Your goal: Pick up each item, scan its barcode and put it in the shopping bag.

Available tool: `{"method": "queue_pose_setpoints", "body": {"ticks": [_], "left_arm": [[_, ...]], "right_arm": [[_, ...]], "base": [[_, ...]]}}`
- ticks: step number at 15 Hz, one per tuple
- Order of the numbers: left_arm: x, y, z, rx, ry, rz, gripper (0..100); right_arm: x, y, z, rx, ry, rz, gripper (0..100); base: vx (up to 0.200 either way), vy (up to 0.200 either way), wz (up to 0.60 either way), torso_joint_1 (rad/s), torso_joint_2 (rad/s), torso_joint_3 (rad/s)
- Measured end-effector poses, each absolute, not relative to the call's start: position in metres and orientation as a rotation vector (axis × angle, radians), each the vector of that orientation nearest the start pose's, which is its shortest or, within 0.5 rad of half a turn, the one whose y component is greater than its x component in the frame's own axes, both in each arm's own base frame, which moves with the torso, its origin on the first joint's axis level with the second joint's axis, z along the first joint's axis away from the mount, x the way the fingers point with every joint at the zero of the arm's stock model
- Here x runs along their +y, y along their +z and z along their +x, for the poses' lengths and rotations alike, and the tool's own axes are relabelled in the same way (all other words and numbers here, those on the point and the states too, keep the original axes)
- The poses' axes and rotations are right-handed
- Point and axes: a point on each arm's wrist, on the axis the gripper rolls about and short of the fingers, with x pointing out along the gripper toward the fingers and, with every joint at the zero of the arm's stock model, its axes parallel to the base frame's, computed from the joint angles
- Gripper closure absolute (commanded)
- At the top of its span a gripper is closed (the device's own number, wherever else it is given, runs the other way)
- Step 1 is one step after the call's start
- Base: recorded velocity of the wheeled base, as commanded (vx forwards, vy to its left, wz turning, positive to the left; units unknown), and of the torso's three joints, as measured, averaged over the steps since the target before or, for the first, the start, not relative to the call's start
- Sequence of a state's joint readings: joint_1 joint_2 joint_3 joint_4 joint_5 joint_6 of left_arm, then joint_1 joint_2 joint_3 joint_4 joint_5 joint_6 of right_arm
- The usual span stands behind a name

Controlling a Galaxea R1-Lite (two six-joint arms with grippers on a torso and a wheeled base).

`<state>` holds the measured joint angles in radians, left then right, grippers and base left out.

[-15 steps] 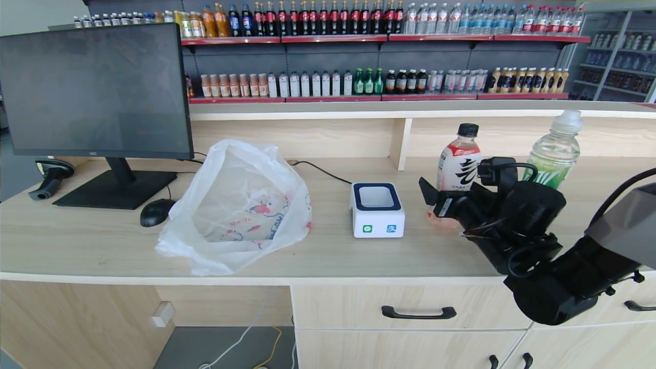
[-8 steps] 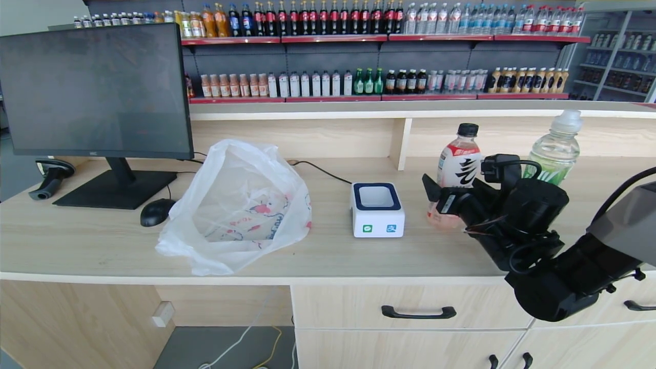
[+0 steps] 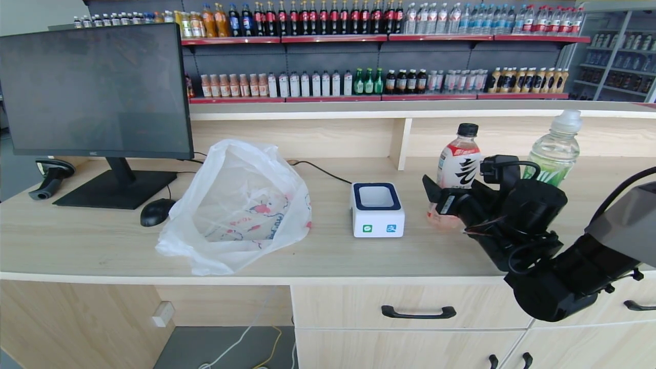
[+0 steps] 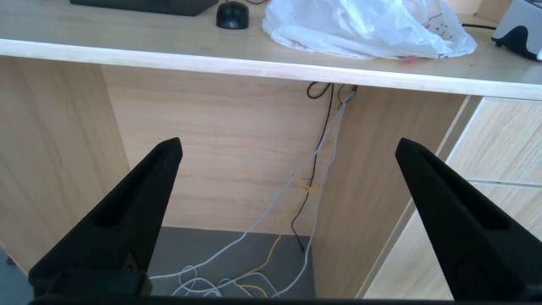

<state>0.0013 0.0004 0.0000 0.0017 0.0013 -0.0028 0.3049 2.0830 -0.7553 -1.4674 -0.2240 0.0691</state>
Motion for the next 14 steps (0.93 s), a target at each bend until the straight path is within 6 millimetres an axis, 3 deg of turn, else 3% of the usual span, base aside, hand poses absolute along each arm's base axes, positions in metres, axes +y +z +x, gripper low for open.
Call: {"method": "queue_pose_setpoints", "body": {"ticks": [14], "left_arm": [[0.000, 0.075, -0.023, 0.002, 0.002, -0.003, 0]], "right_arm": [[0.102, 0.134, 0.342, -0.152, 0.094, 0.143, 100]], "base": [[0.000, 0.000, 0.00, 0.000, 0.00, 0.000]]}}
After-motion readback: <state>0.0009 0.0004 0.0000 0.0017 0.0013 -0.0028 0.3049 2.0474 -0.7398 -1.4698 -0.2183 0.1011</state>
